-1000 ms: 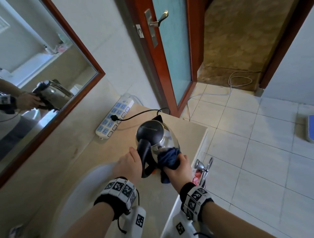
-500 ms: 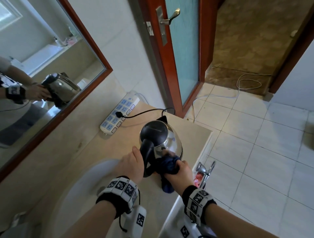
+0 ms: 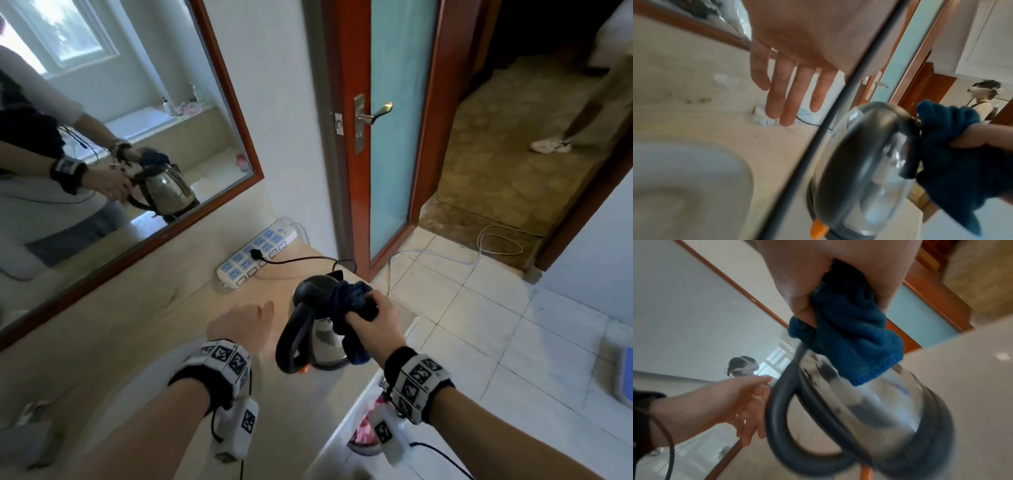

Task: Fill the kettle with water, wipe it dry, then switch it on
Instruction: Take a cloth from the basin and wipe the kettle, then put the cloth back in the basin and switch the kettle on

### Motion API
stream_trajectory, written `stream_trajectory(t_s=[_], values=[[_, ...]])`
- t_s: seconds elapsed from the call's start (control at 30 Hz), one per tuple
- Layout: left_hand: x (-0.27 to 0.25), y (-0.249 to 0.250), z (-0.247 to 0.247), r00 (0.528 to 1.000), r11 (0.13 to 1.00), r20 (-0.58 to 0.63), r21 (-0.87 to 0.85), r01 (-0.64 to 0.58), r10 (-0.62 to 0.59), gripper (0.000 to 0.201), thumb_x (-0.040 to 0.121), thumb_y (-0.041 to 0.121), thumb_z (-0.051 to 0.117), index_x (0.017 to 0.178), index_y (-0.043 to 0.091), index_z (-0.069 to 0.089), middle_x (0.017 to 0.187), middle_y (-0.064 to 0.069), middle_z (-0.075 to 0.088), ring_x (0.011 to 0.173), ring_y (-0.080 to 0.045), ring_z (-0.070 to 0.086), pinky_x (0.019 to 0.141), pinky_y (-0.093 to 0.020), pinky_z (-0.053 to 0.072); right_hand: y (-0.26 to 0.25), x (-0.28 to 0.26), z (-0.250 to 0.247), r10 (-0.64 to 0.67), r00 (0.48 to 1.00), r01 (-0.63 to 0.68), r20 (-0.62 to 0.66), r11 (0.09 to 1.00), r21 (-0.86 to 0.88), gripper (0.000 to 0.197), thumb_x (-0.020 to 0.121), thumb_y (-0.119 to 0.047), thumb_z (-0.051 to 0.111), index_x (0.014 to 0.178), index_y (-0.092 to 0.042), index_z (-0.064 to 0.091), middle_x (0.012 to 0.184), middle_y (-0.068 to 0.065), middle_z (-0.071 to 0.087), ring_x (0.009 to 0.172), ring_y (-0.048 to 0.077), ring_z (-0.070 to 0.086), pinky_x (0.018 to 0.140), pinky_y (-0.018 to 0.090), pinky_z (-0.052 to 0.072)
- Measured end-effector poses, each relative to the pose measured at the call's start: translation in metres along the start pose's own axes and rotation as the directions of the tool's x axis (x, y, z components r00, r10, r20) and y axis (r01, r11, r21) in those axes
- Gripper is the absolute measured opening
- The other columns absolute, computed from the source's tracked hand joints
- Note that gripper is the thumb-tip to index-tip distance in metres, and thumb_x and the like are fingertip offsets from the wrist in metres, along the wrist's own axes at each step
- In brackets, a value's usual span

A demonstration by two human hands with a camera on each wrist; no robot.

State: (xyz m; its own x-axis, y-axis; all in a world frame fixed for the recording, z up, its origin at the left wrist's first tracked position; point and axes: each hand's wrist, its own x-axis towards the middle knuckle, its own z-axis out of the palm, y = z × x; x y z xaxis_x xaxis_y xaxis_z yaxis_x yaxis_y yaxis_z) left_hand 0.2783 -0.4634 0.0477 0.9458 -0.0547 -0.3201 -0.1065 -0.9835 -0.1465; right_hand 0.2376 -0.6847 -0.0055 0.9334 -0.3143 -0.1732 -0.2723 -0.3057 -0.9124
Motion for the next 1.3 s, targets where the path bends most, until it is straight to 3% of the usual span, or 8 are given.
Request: stream_trajectory(t_s=[0.27, 0.37, 0.53, 0.67, 0.77, 0.93, 1.1, 1.3], values=[[-0.006, -0.065, -0.074, 0.96, 0.947, -0.2, -0.291, 0.134, -0.198, 0.044, 0.091, 0.045, 0.032, 0.088, 0.013, 0.062, 0.093, -0.009, 0.068, 0.086, -0.029, 0.063, 0.081, -0.041, 0.053, -0.14, 0.031, -0.03, -0.304, 0.945, 0.322, 0.119, 0.929, -0.183, 0.027, 0.075, -0.029, 0.07, 0.1, -0.021, 0.064, 0.09, -0.003, 0.063, 0.084, 0.016, 0.058, 0.073, 0.022, 0.042], [-0.026, -0.096, -0.112, 0.953, 0.95, -0.192, -0.252, 0.182, -0.233, 0.037, 0.095, 0.044, 0.032, 0.095, 0.018, 0.059, 0.103, -0.003, 0.063, 0.096, -0.025, 0.06, 0.083, -0.037, 0.049, -0.19, 0.041, -0.027, -0.373, 0.891, 0.44, 0.26, 0.852, -0.285, 0.027, 0.076, -0.03, 0.069, 0.099, -0.017, 0.064, 0.088, -0.001, 0.062, 0.082, 0.018, 0.057, 0.07, 0.023, 0.041], [-0.056, -0.137, -0.152, 0.921, 0.924, -0.257, -0.324, 0.205, -0.294, 0.033, 0.097, 0.027, 0.04, 0.066, 0.016, 0.045, 0.066, 0.001, 0.048, 0.063, -0.018, 0.047, 0.052, -0.025, 0.03, -0.268, 0.052, -0.007, -0.448, 0.796, 0.586, 0.407, 0.737, -0.337, 0.024, 0.076, -0.027, 0.069, 0.094, -0.013, 0.066, 0.087, 0.003, 0.064, 0.083, 0.022, 0.061, 0.069, 0.023, 0.044], [-0.071, -0.169, -0.168, 0.886, 0.906, -0.284, -0.327, 0.269, -0.366, 0.027, 0.094, 0.028, 0.042, 0.085, 0.01, 0.059, 0.089, -0.011, 0.064, 0.084, -0.028, 0.059, 0.067, -0.029, 0.038, -0.317, 0.05, 0.022, -0.492, 0.717, 0.676, 0.494, 0.664, -0.32, 0.02, 0.077, -0.028, 0.068, 0.091, -0.015, 0.066, 0.088, 0.005, 0.064, 0.082, 0.022, 0.059, 0.069, 0.022, 0.042], [-0.084, -0.19, -0.165, 0.867, 0.877, -0.262, -0.356, 0.323, -0.425, 0.029, 0.091, 0.029, 0.043, 0.07, 0.016, 0.055, 0.078, -0.006, 0.061, 0.07, -0.024, 0.055, 0.064, -0.029, 0.04, -0.339, 0.038, 0.043, -0.513, 0.672, 0.719, 0.534, 0.624, -0.305, 0.022, 0.077, -0.028, 0.068, 0.095, -0.015, 0.069, 0.087, 0.004, 0.063, 0.083, 0.022, 0.058, 0.072, 0.023, 0.042], [-0.129, -0.217, -0.152, 0.845, 0.84, -0.226, -0.389, 0.378, -0.485, 0.024, 0.091, 0.028, 0.046, 0.095, 0.013, 0.064, 0.095, -0.007, 0.065, 0.087, -0.025, 0.061, 0.078, -0.033, 0.049, -0.353, 0.003, 0.082, -0.511, 0.597, 0.769, 0.619, 0.584, -0.259, 0.018, 0.075, -0.032, 0.067, 0.091, -0.023, 0.065, 0.081, -0.001, 0.063, 0.08, 0.02, 0.061, 0.07, 0.023, 0.046], [-0.193, -0.266, -0.121, 0.804, 0.79, -0.179, -0.394, 0.47, -0.567, 0.011, 0.085, 0.029, 0.049, 0.083, 0.03, 0.06, 0.103, 0.0, 0.063, 0.089, -0.019, 0.059, 0.082, -0.034, 0.052, -0.365, -0.057, 0.132, -0.512, 0.49, 0.825, 0.705, 0.533, -0.187, 0.018, 0.078, -0.03, 0.065, 0.093, -0.019, 0.066, 0.082, 0.001, 0.062, 0.078, 0.02, 0.06, 0.066, 0.022, 0.048], [-0.286, -0.314, -0.084, 0.738, 0.718, -0.124, -0.384, 0.581, -0.664, 0.032, 0.087, 0.0, 0.046, 0.105, 0.018, 0.066, 0.117, -0.006, 0.061, 0.106, -0.025, 0.057, 0.083, -0.028, 0.043, -0.373, -0.141, 0.207, -0.503, 0.339, 0.88, 0.795, 0.469, -0.078, 0.013, 0.074, -0.035, 0.066, 0.082, -0.025, 0.062, 0.088, 0.006, 0.067, 0.081, 0.025, 0.064, 0.068, 0.026, 0.049]])
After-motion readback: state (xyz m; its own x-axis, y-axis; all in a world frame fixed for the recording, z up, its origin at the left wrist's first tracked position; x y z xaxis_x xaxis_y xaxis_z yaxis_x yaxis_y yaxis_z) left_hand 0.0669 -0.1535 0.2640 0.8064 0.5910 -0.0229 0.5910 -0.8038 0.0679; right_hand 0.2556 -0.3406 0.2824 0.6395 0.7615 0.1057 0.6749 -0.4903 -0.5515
